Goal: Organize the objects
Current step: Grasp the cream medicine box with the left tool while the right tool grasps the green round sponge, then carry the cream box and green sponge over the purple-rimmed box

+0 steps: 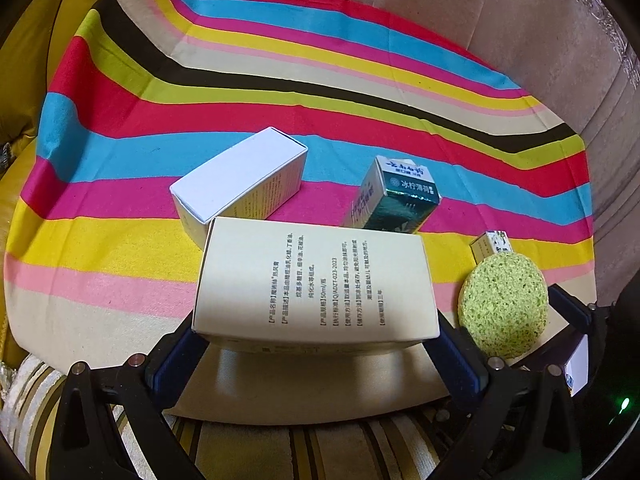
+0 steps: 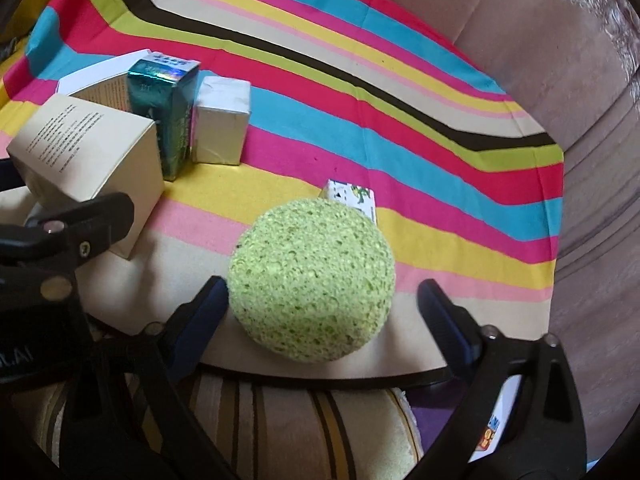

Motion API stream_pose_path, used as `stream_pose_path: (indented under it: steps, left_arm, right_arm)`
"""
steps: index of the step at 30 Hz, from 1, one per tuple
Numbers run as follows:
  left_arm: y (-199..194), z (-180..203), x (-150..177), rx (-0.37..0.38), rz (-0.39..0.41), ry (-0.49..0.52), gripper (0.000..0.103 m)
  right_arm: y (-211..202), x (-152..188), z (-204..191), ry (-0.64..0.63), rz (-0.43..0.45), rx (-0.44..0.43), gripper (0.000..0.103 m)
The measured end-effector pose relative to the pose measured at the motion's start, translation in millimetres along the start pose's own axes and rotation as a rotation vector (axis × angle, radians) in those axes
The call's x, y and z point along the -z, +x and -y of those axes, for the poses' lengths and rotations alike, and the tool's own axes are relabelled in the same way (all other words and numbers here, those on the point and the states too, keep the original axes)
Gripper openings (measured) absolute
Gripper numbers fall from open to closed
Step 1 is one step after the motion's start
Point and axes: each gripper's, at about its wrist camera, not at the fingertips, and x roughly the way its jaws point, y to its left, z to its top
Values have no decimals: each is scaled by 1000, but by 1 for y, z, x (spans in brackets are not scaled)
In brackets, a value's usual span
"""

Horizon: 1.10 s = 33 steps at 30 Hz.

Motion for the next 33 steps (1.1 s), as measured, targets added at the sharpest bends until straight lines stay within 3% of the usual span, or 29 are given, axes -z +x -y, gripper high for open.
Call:
stream_pose_path:
  steps: [3, 12, 22, 33]
  left_arm:
    - [-1, -1, 1, 8, 7, -5, 103]
    - [-10, -2, 3, 8, 44, -14, 103]
    - [-31, 3, 7, -5, 121, 5, 102]
    - [-60, 19, 16, -10, 157, 41, 101]
  right_arm:
    - [-2, 1, -4, -22, 15, 9, 83]
    - [-5, 7, 9, 32, 40, -44, 83]
    - [-26, 15, 42, 181, 131, -129, 83]
    - [-40, 34, 79, 326, 136, -196, 83]
